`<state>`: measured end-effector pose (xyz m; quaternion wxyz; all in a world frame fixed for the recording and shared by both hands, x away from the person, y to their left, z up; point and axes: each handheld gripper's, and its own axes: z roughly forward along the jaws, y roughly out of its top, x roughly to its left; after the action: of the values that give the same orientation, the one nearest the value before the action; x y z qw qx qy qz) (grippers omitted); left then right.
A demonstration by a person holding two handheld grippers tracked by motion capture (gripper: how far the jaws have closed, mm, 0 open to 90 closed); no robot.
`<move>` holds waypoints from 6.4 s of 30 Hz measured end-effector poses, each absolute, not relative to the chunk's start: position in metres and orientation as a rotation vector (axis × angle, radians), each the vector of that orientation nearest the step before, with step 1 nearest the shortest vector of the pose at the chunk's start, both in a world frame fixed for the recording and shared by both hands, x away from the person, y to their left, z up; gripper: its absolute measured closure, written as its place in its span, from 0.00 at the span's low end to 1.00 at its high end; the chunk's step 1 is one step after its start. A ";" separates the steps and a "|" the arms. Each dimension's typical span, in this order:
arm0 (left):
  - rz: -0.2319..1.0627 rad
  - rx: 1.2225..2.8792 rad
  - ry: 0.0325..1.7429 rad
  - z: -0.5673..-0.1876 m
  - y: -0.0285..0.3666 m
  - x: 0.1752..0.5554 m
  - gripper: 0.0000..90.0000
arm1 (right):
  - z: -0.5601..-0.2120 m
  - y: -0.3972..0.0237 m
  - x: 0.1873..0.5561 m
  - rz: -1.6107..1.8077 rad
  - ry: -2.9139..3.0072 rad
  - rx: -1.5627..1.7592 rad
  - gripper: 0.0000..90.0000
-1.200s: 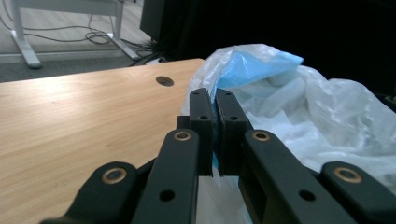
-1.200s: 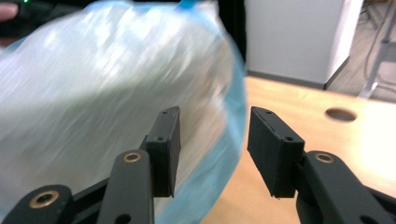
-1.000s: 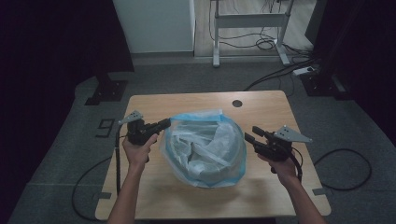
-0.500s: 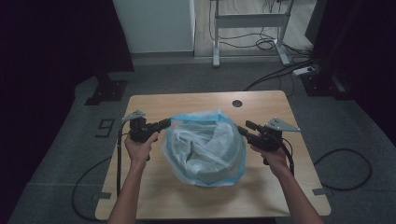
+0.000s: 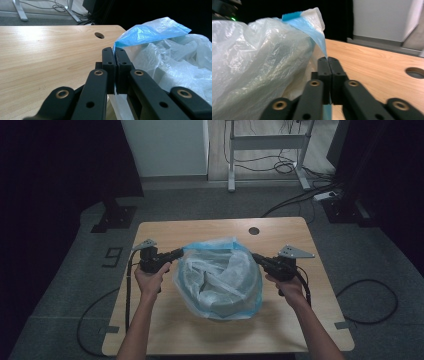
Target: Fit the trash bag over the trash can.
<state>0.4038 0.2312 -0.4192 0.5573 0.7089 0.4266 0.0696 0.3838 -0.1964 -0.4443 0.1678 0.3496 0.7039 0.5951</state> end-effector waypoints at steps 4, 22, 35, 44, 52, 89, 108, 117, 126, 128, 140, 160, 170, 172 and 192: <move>0.174 1.673 1.012 -0.420 0.233 0.405 0.97 | -0.439 -0.192 0.384 1.641 1.988 0.983 0.99; 0.119 1.783 1.105 -0.445 0.228 0.416 0.97 | -0.467 -0.177 0.407 1.450 2.025 1.235 0.99; 0.089 1.794 1.089 -0.462 0.232 0.400 0.95 | -0.490 -0.181 0.394 1.424 2.041 1.278 0.99; 0.073 1.818 1.091 -0.469 0.232 0.397 0.94 | -0.494 -0.185 0.389 1.427 2.041 1.276 0.99; 0.147 1.779 1.100 -0.464 0.236 0.392 0.76 | -0.494 -0.188 0.386 1.451 2.002 1.282 0.81; 0.216 1.920 0.530 -0.364 0.209 0.367 0.46 | -0.505 -0.257 0.283 1.606 1.928 1.158 0.47; 0.131 2.106 0.449 -0.357 0.173 0.389 0.46 | -0.511 -0.259 0.282 1.600 1.925 1.193 0.47; 0.083 2.311 0.428 -0.358 0.144 0.397 0.57 | -0.512 -0.258 0.281 1.604 1.931 1.195 0.48; 0.106 2.442 0.423 -0.362 0.124 0.398 0.59 | -0.513 -0.259 0.281 1.601 1.935 1.202 0.48; 0.117 2.423 0.414 -0.359 0.126 0.397 0.58 | -0.513 -0.259 0.281 1.600 1.935 1.202 0.48; 0.068 2.285 0.345 -0.341 0.123 0.391 0.51 | -0.514 -0.257 0.281 1.595 1.944 1.198 0.48; 0.020 2.493 0.174 -0.352 0.057 0.391 0.62 | -0.514 -0.259 0.281 1.593 1.942 1.202 0.48; 0.015 2.550 0.166 -0.362 0.042 0.390 0.62 | -0.516 -0.259 0.282 1.585 1.952 1.207 0.47; 0.017 2.550 0.162 -0.363 0.041 0.389 0.62 | -0.516 -0.259 0.281 1.585 1.952 1.206 0.47; 0.044 2.527 0.216 -0.353 0.082 0.383 0.60 | -0.516 -0.257 0.282 1.581 1.955 1.204 0.47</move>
<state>0.3831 0.0817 -0.3532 0.2981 0.9509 0.0812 0.0166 0.2817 -0.2565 -0.5161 0.1757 0.4252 0.6904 0.5583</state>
